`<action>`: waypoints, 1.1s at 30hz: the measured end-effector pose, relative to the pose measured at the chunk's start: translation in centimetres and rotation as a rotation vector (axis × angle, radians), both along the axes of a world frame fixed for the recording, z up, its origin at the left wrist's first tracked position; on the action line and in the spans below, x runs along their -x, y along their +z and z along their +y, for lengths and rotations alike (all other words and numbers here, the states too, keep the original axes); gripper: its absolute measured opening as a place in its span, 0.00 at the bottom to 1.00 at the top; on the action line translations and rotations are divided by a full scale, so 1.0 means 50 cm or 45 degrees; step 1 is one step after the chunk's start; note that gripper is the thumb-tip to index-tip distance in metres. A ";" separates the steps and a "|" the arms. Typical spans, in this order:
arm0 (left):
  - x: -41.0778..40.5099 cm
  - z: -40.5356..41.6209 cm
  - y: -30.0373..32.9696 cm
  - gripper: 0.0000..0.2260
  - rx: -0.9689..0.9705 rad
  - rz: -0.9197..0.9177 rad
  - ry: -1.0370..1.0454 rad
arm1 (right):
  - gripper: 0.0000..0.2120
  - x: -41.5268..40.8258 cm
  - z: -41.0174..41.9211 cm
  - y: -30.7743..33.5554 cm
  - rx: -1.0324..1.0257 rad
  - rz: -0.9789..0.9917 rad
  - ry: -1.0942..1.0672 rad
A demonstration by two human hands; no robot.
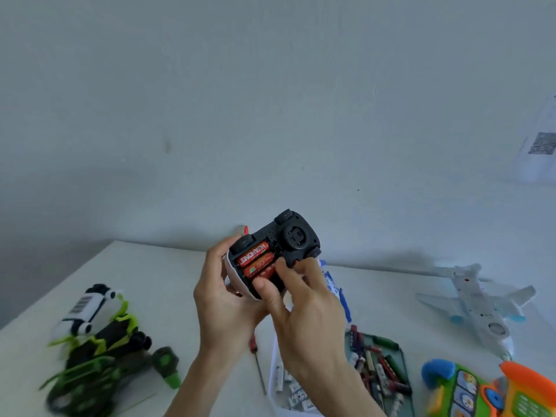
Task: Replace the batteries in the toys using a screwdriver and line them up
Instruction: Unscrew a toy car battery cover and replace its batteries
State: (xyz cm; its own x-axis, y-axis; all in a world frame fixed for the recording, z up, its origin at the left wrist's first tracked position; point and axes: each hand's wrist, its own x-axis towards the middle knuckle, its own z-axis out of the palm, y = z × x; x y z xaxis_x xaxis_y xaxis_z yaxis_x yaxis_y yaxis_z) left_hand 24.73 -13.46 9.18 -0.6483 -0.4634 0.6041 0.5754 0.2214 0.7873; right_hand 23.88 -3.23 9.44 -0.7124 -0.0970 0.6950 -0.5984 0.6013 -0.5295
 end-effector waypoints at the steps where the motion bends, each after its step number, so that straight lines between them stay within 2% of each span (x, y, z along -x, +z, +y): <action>1: -0.003 -0.028 -0.006 0.33 0.004 -0.018 0.039 | 0.30 0.001 -0.021 -0.002 0.134 -0.148 0.189; 3: -0.005 -0.081 -0.020 0.35 0.035 -0.058 0.149 | 0.21 0.014 -0.052 -0.015 0.518 -0.362 0.489; 4: -0.006 -0.108 -0.027 0.35 0.043 -0.086 0.215 | 0.17 0.027 -0.068 -0.032 0.642 -0.396 0.515; 6: -0.008 -0.165 -0.046 0.36 0.055 -0.150 0.313 | 0.13 0.058 -0.106 -0.083 0.621 -0.481 0.505; 7: -0.010 -0.195 -0.056 0.36 0.047 -0.184 0.349 | 0.12 0.076 -0.129 -0.113 0.473 -0.572 0.523; 9: -0.014 -0.246 -0.070 0.37 0.028 -0.237 0.367 | 0.10 0.113 -0.168 -0.171 -0.145 -0.757 0.550; 11: -0.015 -0.285 -0.076 0.36 0.039 -0.270 0.349 | 0.20 0.143 -0.195 -0.215 -0.862 -0.792 0.502; 12: -0.015 -0.301 -0.076 0.37 0.042 -0.284 0.333 | 0.25 0.150 -0.205 -0.227 -1.082 -0.788 0.471; 14: -0.014 -0.333 -0.072 0.38 0.029 -0.295 0.294 | 0.32 0.159 -0.227 -0.246 -1.337 -0.762 0.401; 16: -0.015 -0.362 -0.067 0.37 0.037 -0.292 0.243 | 0.34 0.167 -0.245 -0.265 -1.444 -0.778 0.312; 18: -0.015 -0.376 -0.060 0.37 0.048 -0.299 0.183 | 0.32 0.173 -0.250 -0.271 -1.495 -0.791 0.229; 20: -0.015 -0.405 -0.054 0.37 0.047 -0.284 0.131 | 0.23 0.176 -0.276 -0.265 -1.514 -0.784 0.200; 22: -0.013 -0.417 -0.046 0.36 0.054 -0.268 0.078 | 0.13 0.175 -0.285 -0.242 -1.432 -0.819 0.186; 25: -0.010 -0.422 -0.037 0.35 0.017 -0.245 -0.008 | 0.01 0.159 -0.280 -0.159 -1.062 -0.884 0.080; 27: -0.005 -0.423 -0.031 0.36 -0.006 -0.218 -0.056 | 0.05 0.141 -0.268 -0.074 -0.678 -0.822 -0.077; 30: 0.011 -0.422 -0.015 0.36 0.000 -0.151 -0.097 | 0.09 0.102 -0.258 0.065 -0.030 -0.460 -0.152; 31: 0.014 -0.421 -0.010 0.35 0.008 -0.131 -0.109 | 0.09 0.088 -0.260 0.102 0.114 -0.349 -0.121; 33: 0.024 -0.416 0.003 0.35 0.016 -0.094 -0.140 | 0.07 0.070 -0.270 0.151 0.233 -0.209 -0.054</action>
